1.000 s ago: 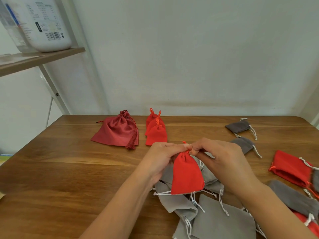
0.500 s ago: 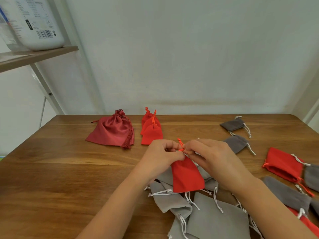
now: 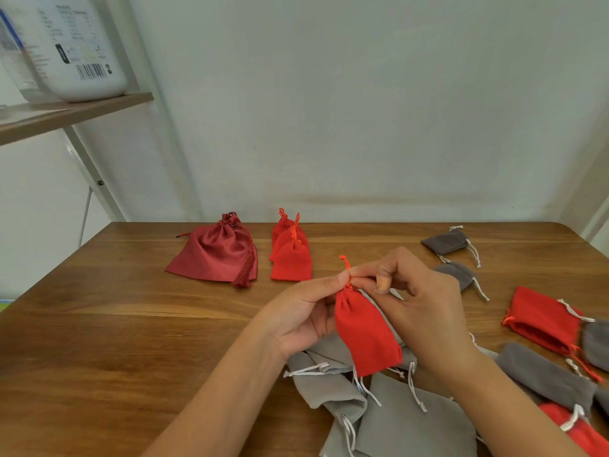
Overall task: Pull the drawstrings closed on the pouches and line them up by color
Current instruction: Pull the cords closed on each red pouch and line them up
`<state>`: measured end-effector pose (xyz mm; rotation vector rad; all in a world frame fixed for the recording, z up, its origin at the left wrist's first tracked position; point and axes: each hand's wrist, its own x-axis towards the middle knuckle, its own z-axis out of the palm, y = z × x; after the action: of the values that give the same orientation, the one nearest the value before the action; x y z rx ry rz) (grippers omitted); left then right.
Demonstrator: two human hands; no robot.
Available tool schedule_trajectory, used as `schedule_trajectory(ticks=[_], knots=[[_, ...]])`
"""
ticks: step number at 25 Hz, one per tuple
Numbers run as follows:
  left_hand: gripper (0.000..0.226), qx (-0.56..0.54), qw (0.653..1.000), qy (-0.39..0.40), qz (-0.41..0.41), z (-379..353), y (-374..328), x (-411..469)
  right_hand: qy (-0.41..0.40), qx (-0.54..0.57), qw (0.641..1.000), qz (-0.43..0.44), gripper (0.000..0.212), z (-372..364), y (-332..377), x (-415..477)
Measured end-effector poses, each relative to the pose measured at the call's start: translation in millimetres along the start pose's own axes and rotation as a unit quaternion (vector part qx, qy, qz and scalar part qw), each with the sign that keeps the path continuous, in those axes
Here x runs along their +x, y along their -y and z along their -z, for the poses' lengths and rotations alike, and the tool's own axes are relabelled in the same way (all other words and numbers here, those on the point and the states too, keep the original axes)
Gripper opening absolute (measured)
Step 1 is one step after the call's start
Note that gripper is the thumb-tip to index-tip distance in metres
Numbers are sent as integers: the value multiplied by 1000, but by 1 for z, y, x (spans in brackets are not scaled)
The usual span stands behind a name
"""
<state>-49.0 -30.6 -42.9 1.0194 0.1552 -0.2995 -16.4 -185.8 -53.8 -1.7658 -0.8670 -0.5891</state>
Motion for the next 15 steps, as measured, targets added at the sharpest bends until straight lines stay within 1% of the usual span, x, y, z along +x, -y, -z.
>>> schedule_trajectory(ticks=[3, 5, 6, 7, 9, 10, 13, 15], knots=[[22, -11, 1000, -25, 12, -4, -1, -2, 2, -41, 999, 36, 31, 1, 3, 2], [35, 10, 998, -57, 0, -4, -1, 0, 14, -69, 996, 47, 25, 1, 1, 1], [37, 15, 997, -71, -3, -4, 0, 1, 20, -88, 994, 55, 20, 1, 0, 1], [31, 10, 997, -82, -3, -6, 3, 3, 27, -109, 992, 65, 17, 1, -2, 1], [16, -28, 996, -86, 8, -10, 8, 5, 38, -140, 985, 89, 24, 0, -5, 0], [14, -55, 995, -78, 20, -11, 9, 5, 40, -147, 983, 102, 28, -1, -6, 0], [10, -102, 992, -57, 53, -8, 9, 5, 44, -142, 982, 119, 24, 1, -5, 0], [11, -74, 994, -66, 38, -8, 8, 4, 42, -148, 982, 108, 21, 1, -5, 1]])
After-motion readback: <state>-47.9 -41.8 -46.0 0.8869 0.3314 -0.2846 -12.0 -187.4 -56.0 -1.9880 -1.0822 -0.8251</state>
